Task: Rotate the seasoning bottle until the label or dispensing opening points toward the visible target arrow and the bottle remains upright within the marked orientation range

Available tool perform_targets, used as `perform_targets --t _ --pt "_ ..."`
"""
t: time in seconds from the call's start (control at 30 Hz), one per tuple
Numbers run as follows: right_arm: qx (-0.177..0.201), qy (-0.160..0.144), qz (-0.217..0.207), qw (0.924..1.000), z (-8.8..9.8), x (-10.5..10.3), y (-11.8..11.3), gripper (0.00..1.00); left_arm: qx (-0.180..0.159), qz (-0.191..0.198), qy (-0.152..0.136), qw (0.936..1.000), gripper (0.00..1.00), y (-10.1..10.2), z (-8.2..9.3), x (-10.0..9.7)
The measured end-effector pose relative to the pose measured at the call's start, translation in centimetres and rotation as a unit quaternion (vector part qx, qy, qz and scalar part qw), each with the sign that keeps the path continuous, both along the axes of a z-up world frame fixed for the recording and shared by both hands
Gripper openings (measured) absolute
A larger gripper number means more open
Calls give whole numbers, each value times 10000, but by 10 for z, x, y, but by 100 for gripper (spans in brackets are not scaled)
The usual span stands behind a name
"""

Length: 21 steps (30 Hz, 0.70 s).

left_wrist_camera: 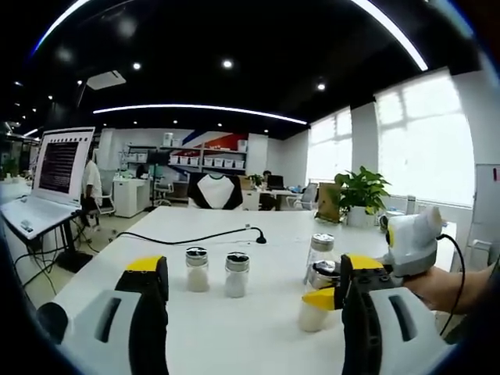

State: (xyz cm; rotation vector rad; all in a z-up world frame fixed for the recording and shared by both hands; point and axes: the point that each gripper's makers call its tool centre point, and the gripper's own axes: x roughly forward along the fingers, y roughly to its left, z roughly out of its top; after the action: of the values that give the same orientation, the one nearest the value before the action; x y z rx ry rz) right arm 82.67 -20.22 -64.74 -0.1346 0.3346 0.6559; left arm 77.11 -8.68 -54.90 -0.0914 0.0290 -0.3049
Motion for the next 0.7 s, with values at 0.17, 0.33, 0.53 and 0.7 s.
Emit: perform_targets --t 0.17,0.33,0.53,0.7 --pt "16 12 11 10000 0 0 0 40 44 -277 109 9995 97 -6 -4 -1" --pt "44 62 50 10000 -1 0 0 40 154 -608 250 9977 97 -17 -11 -4" --pt "-156 -39 30 9999 -5 -1 -1 40 254 -914 361 9948 98 -29 -17 -9" --pt "-101 -38 126 9999 -4 -2 -1 40 308 -1072 362 9931 98 -34 -20 -12"
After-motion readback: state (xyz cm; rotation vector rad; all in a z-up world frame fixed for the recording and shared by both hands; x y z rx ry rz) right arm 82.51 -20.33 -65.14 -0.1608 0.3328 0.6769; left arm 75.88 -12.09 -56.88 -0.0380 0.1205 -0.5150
